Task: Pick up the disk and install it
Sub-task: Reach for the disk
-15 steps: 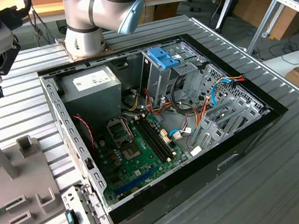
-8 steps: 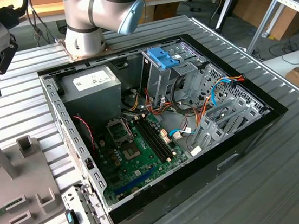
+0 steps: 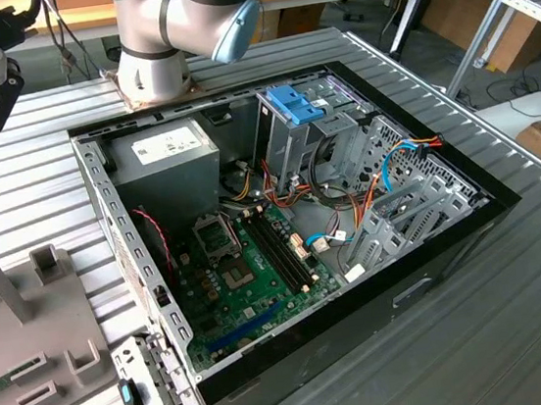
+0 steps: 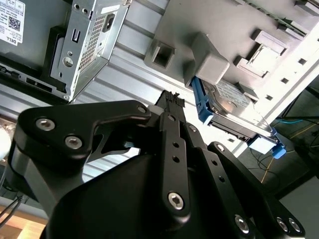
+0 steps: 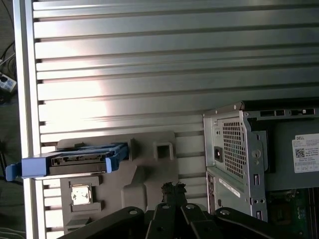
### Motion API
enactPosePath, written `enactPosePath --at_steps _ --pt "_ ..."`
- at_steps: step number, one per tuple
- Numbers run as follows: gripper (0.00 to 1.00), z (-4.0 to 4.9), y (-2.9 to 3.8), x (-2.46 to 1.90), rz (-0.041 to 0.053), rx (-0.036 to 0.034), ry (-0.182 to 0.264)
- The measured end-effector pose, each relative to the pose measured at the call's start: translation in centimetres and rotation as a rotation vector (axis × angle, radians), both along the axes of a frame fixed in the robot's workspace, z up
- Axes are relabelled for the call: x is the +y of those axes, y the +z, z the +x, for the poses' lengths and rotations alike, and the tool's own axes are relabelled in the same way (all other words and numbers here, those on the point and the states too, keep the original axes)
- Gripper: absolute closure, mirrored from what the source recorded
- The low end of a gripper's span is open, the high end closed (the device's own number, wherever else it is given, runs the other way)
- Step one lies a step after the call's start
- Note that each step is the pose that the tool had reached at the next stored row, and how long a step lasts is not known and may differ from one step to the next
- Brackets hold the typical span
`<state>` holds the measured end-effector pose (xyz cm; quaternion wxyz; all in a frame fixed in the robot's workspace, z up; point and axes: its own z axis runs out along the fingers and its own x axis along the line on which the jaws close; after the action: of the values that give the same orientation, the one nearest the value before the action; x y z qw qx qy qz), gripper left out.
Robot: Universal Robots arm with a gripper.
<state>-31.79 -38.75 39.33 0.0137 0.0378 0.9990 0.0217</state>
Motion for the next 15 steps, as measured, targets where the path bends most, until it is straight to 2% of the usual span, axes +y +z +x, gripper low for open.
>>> enactPosePath --at_steps 10,15 --pt "0.89 -0.02 0.0 0.03 0.0 0.0 0.0" --pt "0.89 -0.51 0.0 0.14 0.0 0.0 0.0"
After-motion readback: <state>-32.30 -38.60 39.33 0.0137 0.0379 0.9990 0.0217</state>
